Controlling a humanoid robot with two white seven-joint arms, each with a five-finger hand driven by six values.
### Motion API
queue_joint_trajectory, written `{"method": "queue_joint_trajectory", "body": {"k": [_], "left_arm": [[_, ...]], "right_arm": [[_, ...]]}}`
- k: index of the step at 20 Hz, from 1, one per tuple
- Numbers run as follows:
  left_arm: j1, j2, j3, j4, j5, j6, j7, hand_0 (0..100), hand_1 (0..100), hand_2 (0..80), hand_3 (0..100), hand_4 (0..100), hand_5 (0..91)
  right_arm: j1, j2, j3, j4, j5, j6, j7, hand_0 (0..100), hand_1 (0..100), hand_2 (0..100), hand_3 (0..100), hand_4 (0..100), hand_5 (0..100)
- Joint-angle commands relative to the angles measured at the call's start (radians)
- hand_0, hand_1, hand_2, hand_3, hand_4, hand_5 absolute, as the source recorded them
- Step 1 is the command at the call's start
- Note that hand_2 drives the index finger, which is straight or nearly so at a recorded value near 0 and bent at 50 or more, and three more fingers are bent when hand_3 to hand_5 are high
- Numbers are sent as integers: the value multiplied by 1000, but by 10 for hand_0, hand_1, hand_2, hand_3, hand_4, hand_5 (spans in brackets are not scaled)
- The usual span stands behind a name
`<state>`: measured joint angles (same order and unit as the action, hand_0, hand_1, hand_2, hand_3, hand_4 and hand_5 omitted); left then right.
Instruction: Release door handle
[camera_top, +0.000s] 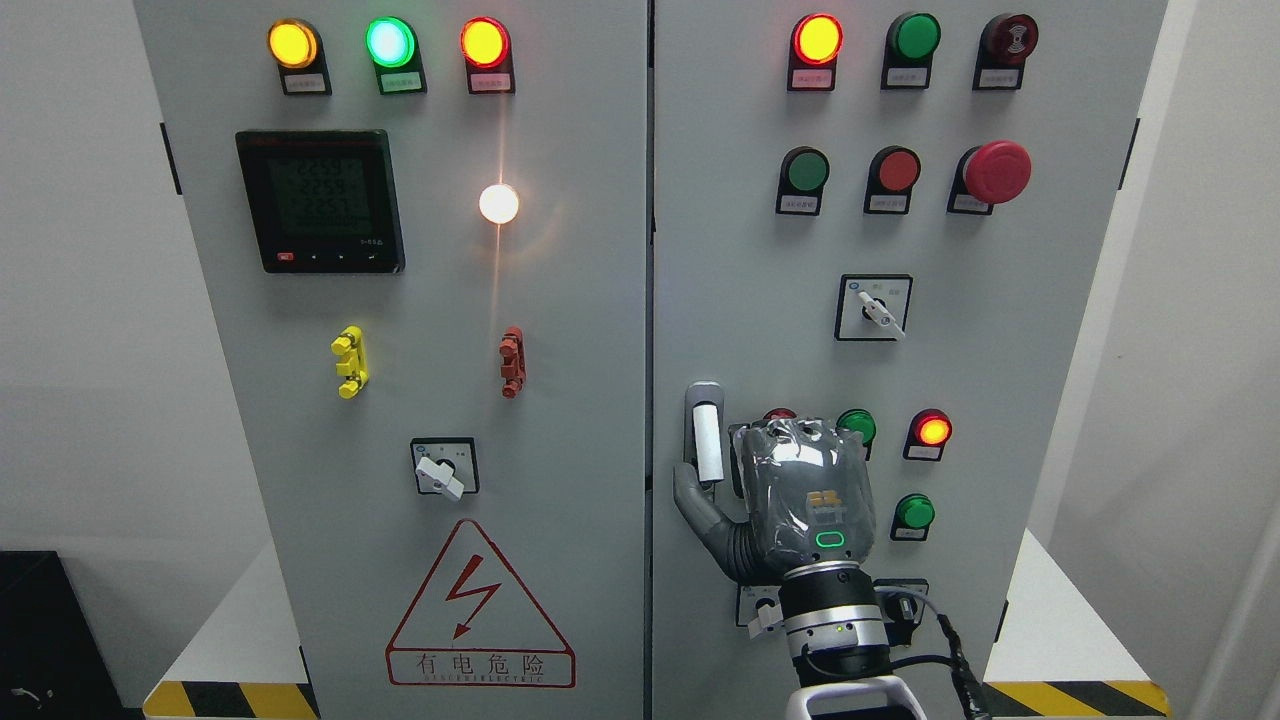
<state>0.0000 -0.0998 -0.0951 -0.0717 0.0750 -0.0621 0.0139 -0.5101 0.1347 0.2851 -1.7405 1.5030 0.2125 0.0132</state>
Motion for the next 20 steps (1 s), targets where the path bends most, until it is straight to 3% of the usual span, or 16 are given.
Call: {"method": "queue_joint_trajectory", "body": {"k": [1, 20], "left_arm": [[17, 0, 0, 0, 0, -1, 0, 120, 556, 0, 0, 0, 0], [17, 0, 0, 0, -1, -1, 0, 120, 556, 0, 0, 0, 0]], "right_arm": [[1, 0, -1, -2, 0, 1, -1, 479, 338, 893, 1000, 982, 982], [4, -1, -3, -5, 9, 24, -1, 489, 342, 899, 1000, 981, 980]]}}
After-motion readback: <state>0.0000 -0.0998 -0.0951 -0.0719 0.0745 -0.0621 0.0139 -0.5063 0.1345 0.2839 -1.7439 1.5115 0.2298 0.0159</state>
